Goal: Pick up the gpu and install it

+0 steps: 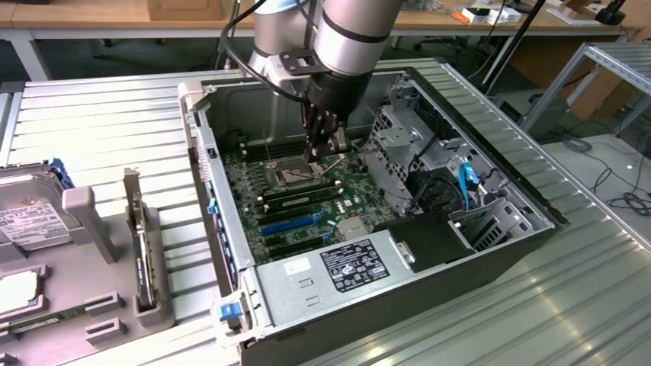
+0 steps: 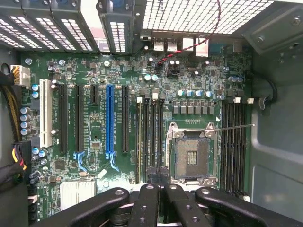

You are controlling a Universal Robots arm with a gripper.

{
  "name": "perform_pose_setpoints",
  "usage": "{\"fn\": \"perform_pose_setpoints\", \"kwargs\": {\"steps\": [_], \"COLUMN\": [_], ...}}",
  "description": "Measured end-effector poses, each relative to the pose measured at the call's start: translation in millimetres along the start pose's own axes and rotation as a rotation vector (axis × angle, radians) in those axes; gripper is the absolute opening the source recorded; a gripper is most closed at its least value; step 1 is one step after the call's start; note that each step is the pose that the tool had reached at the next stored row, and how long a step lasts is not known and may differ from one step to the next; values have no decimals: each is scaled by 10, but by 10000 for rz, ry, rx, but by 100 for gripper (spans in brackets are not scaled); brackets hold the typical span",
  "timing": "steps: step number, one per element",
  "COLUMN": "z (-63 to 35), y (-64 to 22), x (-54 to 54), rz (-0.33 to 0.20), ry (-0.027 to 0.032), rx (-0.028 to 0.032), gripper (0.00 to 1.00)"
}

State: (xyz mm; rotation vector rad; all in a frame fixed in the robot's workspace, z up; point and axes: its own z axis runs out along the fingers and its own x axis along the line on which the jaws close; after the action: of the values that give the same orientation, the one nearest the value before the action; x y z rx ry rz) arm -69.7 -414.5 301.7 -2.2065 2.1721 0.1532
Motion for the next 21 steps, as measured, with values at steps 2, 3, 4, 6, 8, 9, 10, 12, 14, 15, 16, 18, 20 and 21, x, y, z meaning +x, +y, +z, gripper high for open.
{"fn": "perform_pose_setpoints", "kwargs": {"steps": [2,3,4,6,8,9,10,12,14,15,16,18,20,21], "z": [0,0,0,0,0,0,0,0,0,0,0,0,-1,-1], "y": [0,0,0,0,-1,-2,-2,-2,-2,-2,-2,-2,-2,-2], "x": [0,0,0,0,-1,0,-1,-1,-1,-1,-1,-1,-1,-1], "rz": [0,0,0,0,301,567,774,1232,1705,2039,2290,2746,3112,3316], "ry": [0,0,-1,0,21,37,46,48,35,22,12,-7,-22,-30], "rx": [0,0,0,0,28,42,62,106,149,180,204,247,281,300], "gripper": [11,11,11,11,11,11,11,11,11,11,11,11,11,11]}}
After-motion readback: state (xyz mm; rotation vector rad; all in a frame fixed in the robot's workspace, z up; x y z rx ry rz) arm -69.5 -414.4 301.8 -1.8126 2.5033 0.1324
